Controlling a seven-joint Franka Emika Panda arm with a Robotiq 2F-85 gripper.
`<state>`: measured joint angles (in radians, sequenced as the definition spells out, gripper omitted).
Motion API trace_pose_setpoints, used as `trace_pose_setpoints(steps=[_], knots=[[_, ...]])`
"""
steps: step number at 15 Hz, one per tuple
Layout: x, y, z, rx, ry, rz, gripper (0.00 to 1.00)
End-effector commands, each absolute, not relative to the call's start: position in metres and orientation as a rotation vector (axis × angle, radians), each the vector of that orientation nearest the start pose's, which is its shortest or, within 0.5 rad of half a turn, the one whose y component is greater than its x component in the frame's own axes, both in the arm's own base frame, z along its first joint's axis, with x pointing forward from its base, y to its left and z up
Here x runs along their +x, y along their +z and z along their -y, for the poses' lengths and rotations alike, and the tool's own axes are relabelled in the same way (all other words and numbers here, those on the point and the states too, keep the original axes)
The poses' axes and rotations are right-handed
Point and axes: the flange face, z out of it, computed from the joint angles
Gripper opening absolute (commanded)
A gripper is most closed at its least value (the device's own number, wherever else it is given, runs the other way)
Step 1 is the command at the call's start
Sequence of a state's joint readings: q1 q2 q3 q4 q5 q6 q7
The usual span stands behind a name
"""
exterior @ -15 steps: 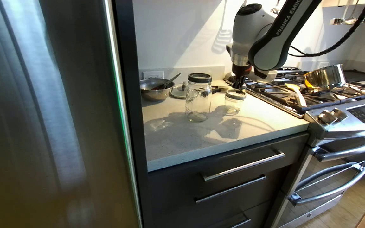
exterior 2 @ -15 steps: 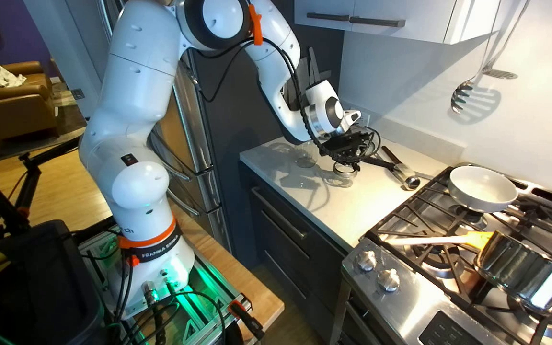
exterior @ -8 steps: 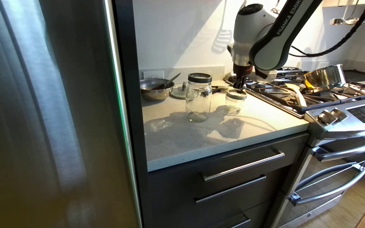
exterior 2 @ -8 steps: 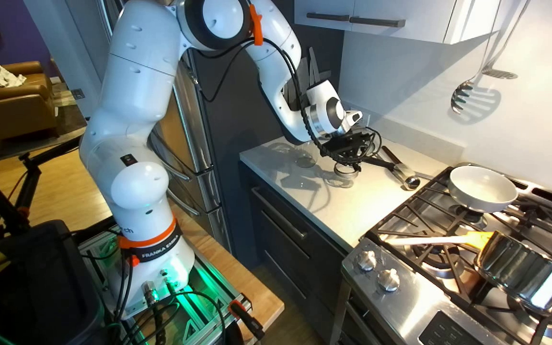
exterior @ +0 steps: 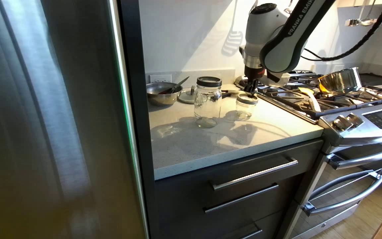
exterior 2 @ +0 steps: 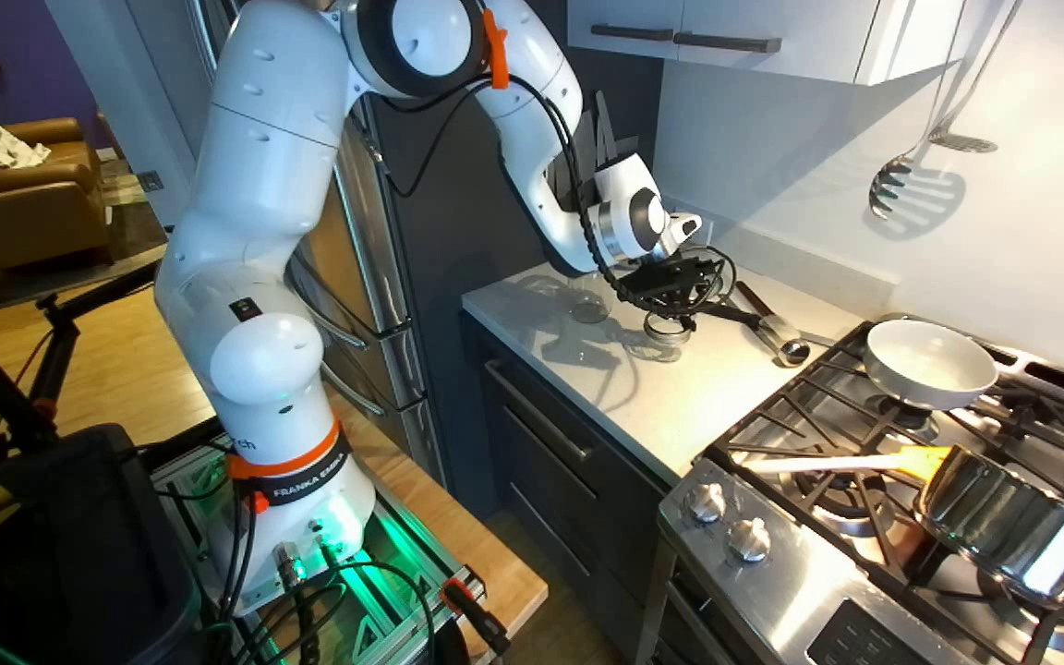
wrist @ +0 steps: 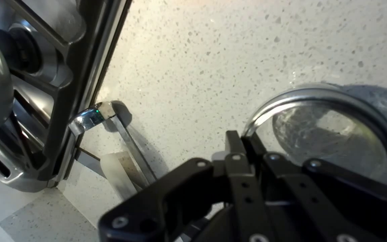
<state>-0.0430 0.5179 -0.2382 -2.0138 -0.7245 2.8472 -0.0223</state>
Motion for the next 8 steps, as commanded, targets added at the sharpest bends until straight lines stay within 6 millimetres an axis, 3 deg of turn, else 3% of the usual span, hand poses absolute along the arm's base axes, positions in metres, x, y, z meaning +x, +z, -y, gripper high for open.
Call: trace_pose_setpoints(steps=[1,8], knots=[[0.6060,0.2174,0.1354,-3.458,-0.379,0.829,0.02],[0.6064,0.2174,0.1366,-3.459,-0.333,0.888,0.02]])
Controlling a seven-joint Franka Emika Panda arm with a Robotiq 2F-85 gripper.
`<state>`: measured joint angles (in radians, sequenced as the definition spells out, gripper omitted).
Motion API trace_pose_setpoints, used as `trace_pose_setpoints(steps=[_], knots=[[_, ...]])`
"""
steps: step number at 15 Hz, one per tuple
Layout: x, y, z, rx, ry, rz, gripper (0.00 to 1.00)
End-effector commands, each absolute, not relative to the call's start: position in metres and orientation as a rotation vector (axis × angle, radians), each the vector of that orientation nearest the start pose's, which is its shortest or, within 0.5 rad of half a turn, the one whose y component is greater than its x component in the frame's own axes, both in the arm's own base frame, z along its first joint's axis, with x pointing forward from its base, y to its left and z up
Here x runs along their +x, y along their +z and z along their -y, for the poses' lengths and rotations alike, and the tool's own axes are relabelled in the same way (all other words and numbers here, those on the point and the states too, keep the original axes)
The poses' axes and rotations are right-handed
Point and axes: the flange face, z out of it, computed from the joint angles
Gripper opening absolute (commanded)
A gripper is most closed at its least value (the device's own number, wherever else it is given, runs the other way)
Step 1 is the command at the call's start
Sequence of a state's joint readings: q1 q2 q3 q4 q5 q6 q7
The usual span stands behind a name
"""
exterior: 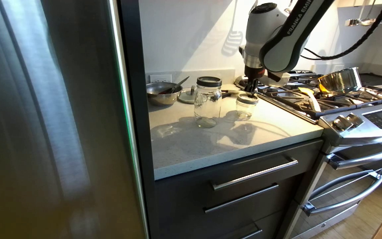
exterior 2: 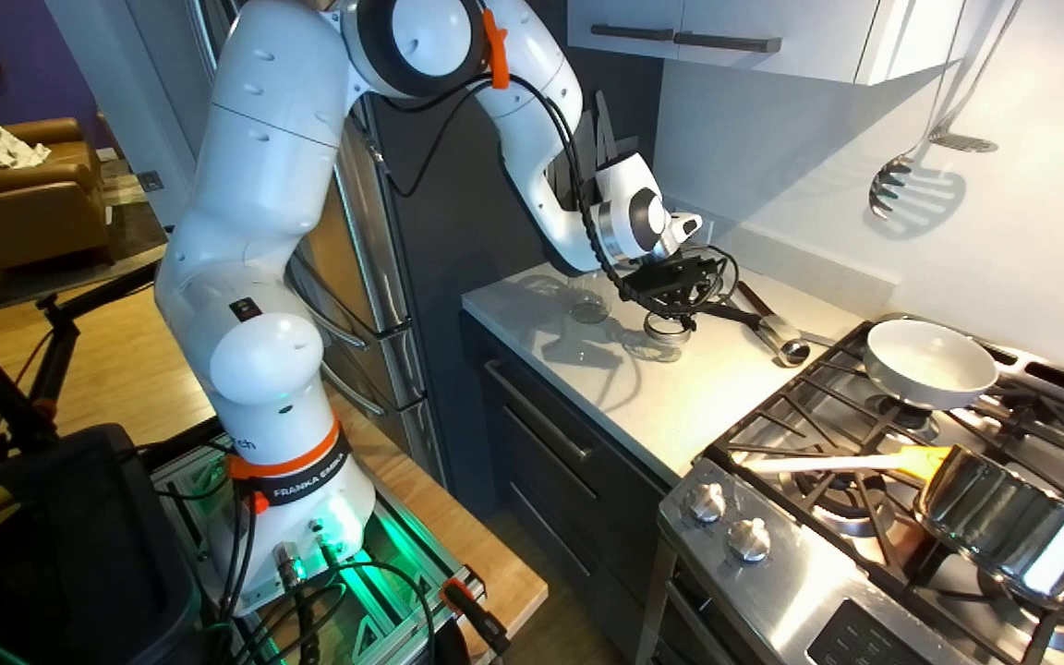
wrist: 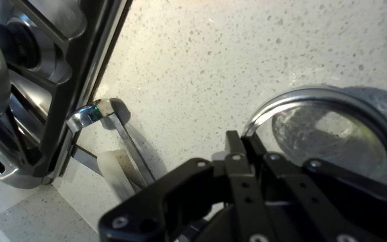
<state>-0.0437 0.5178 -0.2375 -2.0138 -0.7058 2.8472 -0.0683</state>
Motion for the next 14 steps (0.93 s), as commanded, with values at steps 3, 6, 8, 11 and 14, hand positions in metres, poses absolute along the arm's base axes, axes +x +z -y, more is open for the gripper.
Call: trace_pose_setpoints(steps=[3,6,8,11,14], knots=[[0.6062,0.2176,0.1375,-3.460,-0.338,0.903,0.02],[0.6062,0.2203,0.1390,-3.460,-0.371,0.882,0.02],[0.6056,0.2225,0.1396,-3.458,-0.378,0.880,0.02],[0.6049,0.2239,0.1402,-3.457,-0.374,0.880,0.02],[0.6047,0.2262,0.1391,-3.447,-0.389,0.872,0.02]])
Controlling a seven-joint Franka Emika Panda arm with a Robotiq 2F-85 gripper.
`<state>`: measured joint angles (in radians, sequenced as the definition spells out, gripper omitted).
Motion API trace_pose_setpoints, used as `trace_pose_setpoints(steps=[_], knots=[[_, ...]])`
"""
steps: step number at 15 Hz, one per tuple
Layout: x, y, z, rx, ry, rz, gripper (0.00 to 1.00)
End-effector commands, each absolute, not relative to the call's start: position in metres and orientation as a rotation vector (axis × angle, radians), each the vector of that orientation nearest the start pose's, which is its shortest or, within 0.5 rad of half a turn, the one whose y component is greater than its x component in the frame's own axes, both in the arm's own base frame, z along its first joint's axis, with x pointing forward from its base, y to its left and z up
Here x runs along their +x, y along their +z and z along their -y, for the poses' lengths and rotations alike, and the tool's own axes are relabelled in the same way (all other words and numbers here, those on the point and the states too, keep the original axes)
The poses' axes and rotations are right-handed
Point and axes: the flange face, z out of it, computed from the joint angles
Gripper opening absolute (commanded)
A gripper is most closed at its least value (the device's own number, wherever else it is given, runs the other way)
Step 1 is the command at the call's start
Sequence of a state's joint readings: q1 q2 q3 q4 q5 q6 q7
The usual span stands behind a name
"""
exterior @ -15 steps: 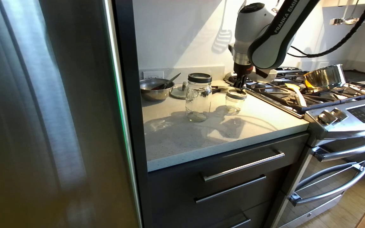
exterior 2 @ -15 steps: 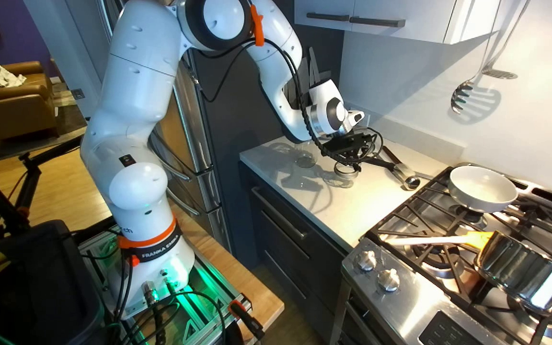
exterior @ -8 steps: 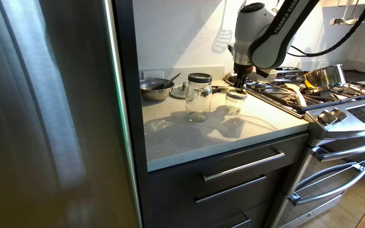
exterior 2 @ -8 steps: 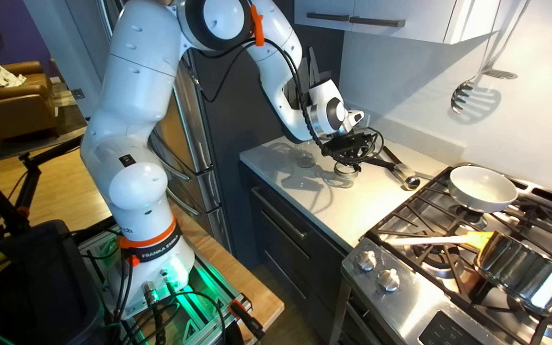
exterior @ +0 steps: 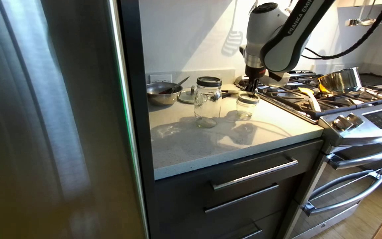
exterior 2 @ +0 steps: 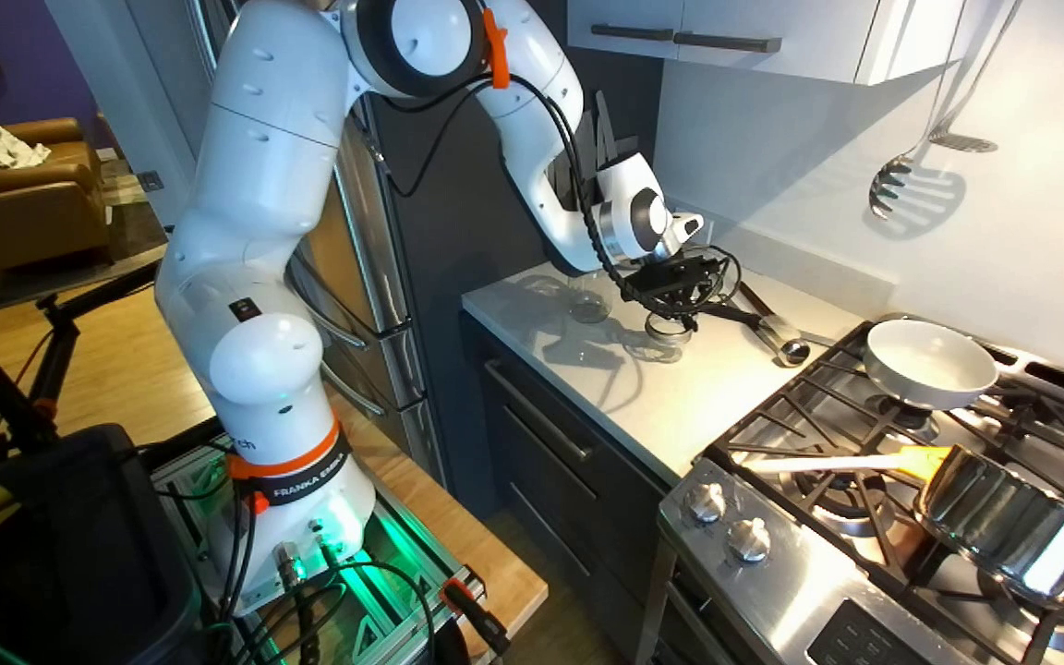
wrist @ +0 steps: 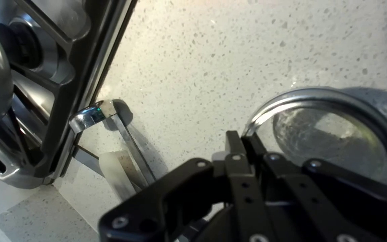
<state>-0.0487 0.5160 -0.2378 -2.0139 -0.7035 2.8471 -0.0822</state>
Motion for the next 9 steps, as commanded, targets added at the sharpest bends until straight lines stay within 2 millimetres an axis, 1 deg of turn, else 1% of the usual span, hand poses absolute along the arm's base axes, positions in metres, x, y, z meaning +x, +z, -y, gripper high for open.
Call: trace_pose_setpoints(steps=[1,4,9], knots=[[0.6048,0.2272,0.1387,-3.445,-0.394,0.868,0.02],[0.6055,0.2272,0.1386,-3.445,-0.389,0.865,0.02],[0.6064,0.2197,0.1410,-3.449,-0.371,0.865,0.02]])
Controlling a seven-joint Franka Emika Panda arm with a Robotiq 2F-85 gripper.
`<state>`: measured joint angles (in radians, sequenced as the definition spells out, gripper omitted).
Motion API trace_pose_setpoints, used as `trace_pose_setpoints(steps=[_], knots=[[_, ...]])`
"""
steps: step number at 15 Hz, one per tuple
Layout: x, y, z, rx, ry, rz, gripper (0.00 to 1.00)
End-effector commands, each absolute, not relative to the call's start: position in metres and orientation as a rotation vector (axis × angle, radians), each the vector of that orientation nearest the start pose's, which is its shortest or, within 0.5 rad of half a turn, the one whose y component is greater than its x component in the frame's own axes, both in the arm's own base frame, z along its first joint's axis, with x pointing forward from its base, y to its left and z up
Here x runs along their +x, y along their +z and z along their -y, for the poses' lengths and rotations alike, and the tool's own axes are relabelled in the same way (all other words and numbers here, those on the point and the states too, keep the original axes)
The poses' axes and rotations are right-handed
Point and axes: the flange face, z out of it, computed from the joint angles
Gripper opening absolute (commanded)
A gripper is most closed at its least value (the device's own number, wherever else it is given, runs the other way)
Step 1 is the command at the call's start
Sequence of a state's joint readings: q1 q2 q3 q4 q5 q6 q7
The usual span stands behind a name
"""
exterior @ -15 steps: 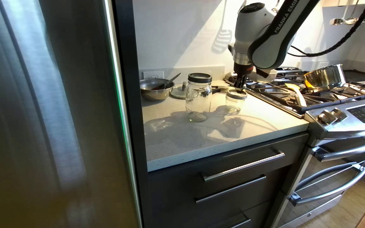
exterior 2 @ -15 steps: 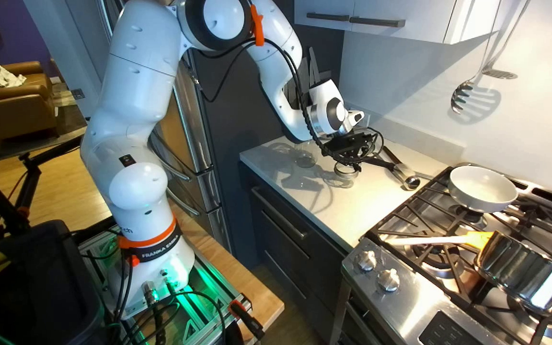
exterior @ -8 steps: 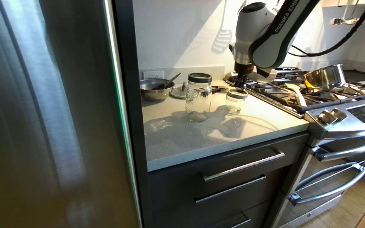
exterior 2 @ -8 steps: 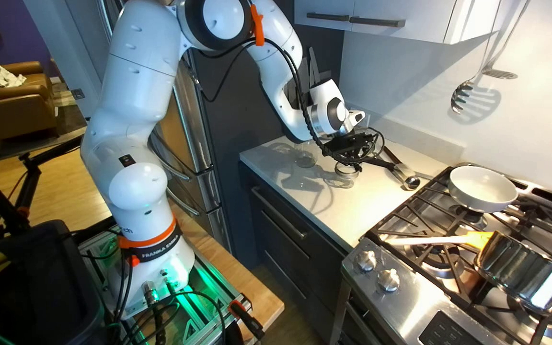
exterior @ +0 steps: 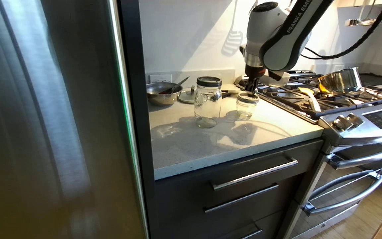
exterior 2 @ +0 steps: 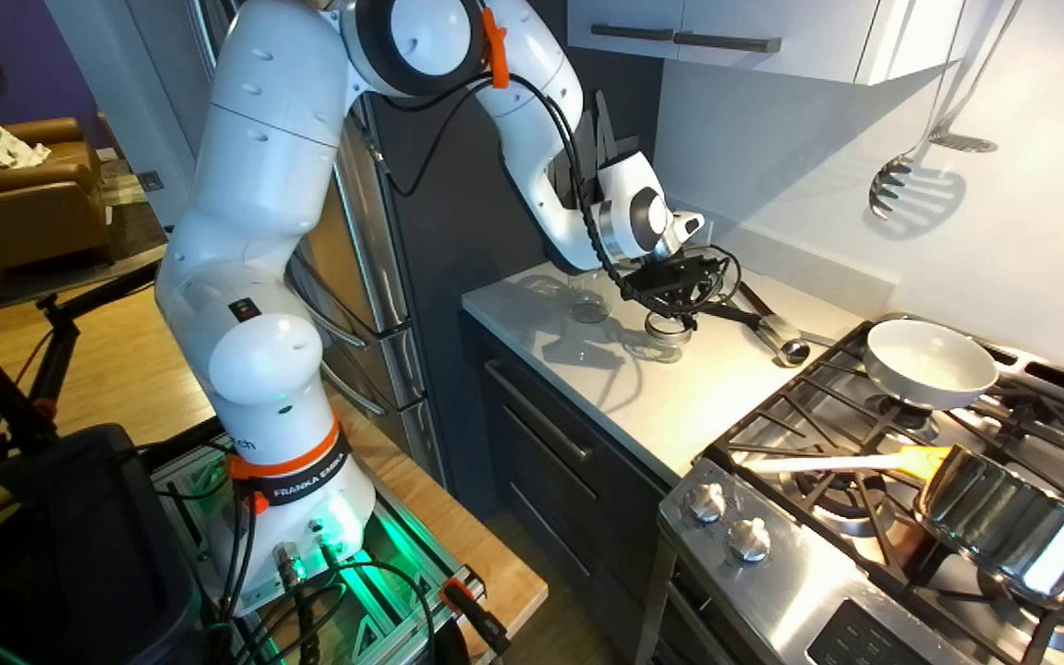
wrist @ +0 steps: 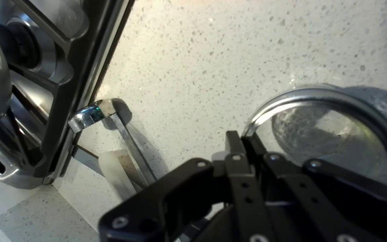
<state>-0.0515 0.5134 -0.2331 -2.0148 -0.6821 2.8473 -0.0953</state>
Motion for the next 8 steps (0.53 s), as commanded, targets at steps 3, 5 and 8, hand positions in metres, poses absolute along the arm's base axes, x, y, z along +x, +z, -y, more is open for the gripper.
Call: trace_pose_setpoints(steps=[3,5,8], knots=[[0.6080,0.2175,0.1410,-3.449,-0.374,0.857,0.02],[0.6092,0.2170,0.1406,-3.449,-0.377,0.855,0.02],[0.6102,0.2159,0.1405,-3.449,-0.369,0.856,0.02]])
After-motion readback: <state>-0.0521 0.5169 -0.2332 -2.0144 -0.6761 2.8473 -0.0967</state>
